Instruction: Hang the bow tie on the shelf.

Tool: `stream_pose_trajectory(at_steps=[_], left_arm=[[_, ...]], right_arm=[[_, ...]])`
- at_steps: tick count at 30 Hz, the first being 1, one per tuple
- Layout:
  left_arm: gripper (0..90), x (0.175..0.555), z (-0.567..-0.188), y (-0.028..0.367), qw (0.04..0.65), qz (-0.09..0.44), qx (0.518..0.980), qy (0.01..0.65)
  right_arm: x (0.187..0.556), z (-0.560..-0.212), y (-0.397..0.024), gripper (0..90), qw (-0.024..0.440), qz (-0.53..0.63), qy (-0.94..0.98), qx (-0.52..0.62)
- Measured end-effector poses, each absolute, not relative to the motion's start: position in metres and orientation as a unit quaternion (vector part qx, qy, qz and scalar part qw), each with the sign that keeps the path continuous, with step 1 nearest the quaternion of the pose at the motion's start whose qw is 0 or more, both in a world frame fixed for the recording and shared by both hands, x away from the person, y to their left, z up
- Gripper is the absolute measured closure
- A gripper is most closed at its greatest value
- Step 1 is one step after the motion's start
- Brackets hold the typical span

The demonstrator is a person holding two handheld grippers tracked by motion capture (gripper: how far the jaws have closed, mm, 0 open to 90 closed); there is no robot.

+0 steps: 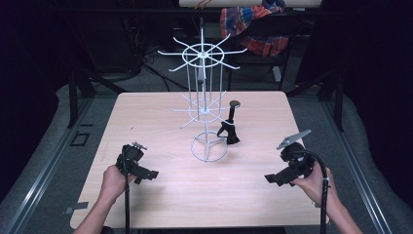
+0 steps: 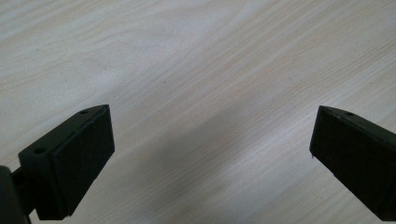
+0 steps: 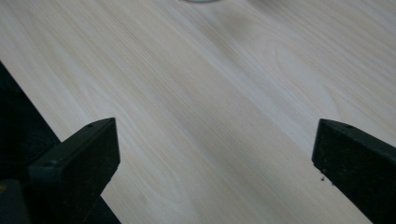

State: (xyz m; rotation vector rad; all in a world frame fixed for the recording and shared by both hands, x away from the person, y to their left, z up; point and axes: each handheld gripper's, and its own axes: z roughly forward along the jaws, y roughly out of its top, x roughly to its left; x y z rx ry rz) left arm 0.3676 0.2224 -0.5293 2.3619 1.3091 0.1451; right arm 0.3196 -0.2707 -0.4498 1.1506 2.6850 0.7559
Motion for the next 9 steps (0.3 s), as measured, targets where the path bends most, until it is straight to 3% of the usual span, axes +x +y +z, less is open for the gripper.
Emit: stream_pose_trajectory(at_steps=[9], left_arm=[[0.1,0.368,-0.53,0.221,0.213,0.054,0.854,0.471]], right_arm=[[0.302,-0.48,-0.29,0.0,0.061,0.247,0.877,0.407]])
